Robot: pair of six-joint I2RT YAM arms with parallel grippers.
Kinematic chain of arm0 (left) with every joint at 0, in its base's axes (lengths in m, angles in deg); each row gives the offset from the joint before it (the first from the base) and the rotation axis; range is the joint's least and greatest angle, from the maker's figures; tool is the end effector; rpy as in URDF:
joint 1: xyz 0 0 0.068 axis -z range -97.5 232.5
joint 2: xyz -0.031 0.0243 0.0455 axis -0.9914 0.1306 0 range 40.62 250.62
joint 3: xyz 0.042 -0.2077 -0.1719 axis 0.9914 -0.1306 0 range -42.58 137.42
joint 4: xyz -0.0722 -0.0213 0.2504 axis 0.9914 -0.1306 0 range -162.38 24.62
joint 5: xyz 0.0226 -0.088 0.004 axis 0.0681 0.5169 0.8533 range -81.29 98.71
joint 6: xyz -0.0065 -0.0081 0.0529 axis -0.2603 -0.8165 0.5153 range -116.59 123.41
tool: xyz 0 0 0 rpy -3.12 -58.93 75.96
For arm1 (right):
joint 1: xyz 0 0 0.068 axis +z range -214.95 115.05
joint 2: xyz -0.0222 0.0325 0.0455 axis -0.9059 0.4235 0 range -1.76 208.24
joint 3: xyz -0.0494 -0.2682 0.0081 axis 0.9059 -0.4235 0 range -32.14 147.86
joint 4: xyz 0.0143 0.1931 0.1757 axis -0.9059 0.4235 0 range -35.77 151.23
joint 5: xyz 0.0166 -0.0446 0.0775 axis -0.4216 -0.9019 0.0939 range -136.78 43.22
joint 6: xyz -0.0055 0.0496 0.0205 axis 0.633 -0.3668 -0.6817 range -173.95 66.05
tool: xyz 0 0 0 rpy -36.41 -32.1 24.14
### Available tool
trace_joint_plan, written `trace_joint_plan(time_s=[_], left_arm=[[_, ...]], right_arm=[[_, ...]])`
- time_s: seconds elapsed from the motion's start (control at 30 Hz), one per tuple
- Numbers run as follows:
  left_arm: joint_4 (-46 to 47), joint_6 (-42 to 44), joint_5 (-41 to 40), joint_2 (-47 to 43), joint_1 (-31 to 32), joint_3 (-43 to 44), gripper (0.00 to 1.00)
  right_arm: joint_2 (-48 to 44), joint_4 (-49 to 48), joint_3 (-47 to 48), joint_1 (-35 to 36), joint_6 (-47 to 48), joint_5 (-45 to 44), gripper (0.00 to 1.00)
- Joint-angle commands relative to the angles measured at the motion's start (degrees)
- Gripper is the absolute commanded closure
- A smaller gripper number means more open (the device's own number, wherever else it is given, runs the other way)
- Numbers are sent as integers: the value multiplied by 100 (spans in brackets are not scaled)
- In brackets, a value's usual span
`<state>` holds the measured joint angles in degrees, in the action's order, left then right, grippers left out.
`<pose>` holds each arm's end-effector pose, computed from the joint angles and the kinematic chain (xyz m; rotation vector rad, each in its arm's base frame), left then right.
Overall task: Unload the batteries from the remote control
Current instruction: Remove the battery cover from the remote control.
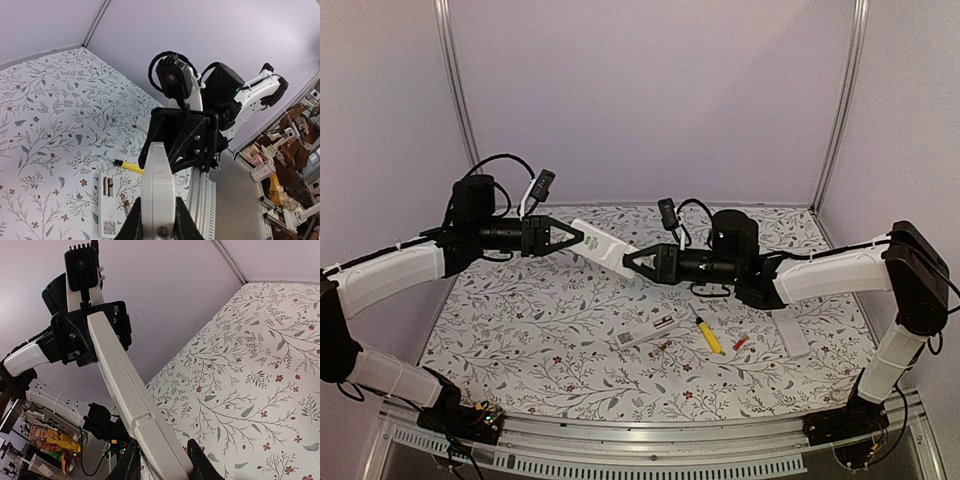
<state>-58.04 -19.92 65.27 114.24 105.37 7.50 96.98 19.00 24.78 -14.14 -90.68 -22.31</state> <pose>0.2502 -0.1377 0.2979 0.7339 1.8380 -1.4487 0.2341 0.3104 0.2436 -0.5911 1.8220 1.4540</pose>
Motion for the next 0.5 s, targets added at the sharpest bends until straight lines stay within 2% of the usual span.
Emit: trace_joint_plan(time_s=[0.0, 0.2, 0.47], left_arm=[[101, 58, 85, -230, 12, 165, 100], [100, 57, 98, -226, 10, 166, 100], [110, 39, 110, -202, 14, 157, 100]], right_arm=[[-32, 402, -234, -66, -87, -625, 70], [-57, 401, -217, -71, -99, -597, 65], [-46, 200, -209, -71, -106, -401, 67]])
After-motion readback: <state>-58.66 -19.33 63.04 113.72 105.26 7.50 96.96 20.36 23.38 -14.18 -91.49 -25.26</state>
